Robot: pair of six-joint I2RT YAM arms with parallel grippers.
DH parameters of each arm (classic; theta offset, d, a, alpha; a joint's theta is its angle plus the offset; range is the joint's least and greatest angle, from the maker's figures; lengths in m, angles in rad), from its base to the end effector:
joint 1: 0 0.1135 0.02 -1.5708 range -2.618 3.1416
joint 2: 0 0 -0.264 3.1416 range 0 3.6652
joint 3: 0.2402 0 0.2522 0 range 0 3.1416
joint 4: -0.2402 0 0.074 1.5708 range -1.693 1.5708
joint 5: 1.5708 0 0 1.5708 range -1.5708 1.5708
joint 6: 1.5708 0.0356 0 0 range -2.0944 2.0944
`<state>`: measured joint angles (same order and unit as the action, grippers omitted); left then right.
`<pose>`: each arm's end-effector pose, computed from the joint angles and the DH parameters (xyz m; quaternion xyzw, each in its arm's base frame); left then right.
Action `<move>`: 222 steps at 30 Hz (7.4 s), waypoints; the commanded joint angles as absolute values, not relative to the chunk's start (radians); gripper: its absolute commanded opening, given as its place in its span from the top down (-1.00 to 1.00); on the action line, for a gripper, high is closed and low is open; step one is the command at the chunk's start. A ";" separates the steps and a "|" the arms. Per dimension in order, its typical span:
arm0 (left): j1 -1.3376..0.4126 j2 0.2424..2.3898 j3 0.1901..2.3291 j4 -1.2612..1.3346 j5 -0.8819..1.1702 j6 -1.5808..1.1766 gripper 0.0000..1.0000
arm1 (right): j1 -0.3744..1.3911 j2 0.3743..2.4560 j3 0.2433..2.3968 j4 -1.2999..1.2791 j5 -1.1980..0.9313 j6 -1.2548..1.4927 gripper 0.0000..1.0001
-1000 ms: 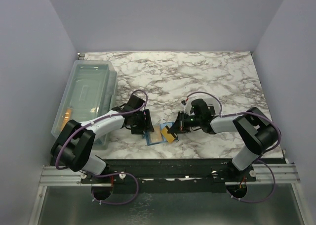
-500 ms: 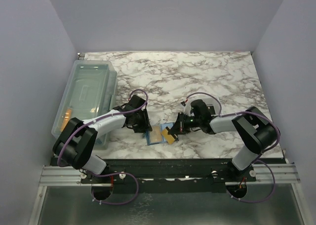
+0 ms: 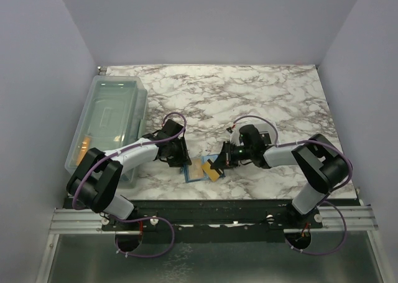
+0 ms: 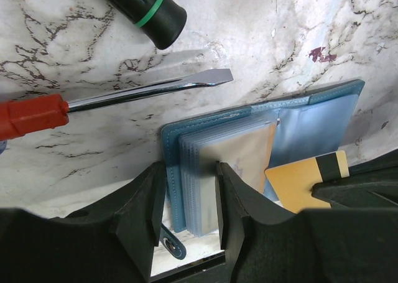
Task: Put the credit cards into the card holder
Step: Insert the credit card into the card holder, then pick up the credit card from the storage box.
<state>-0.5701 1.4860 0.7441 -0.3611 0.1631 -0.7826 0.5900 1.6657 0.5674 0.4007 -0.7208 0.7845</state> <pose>0.2225 -0.1495 0.1579 -0.0840 0.9661 -0.2064 0.1305 0.2255 0.1793 0.1208 -0.0661 0.8585 0.4981 0.1031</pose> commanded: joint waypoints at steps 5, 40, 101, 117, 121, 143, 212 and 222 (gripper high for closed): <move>-0.580 1.524 0.703 -0.393 0.111 -0.775 0.18 | 0.597 1.722 0.596 0.444 -0.741 0.771 0.99; -0.589 1.492 0.628 -0.350 0.213 -0.865 0.23 | 0.630 1.870 0.546 0.808 -0.575 0.869 0.99; -0.585 1.357 0.452 -0.216 0.265 -1.045 0.07 | 0.767 1.975 0.269 1.429 -0.127 1.045 0.99; -0.584 1.372 0.455 -0.183 0.269 -1.066 0.17 | 0.843 2.048 0.318 1.497 -0.148 0.999 0.99; -0.583 1.359 0.453 -0.172 0.261 -1.072 0.17 | 0.863 2.019 0.318 1.441 -0.112 0.990 0.99; -0.558 1.306 0.451 -0.215 0.286 -0.987 -0.14 | 0.864 1.615 0.521 0.395 0.064 0.761 -0.35; -0.553 1.277 0.712 -0.382 0.294 -0.664 -0.48 | 0.373 1.407 1.023 -0.450 0.010 0.475 -0.68; -0.584 1.497 0.913 -0.218 0.530 -0.661 -0.49 | 0.164 1.535 0.972 -0.442 -0.146 0.417 -0.84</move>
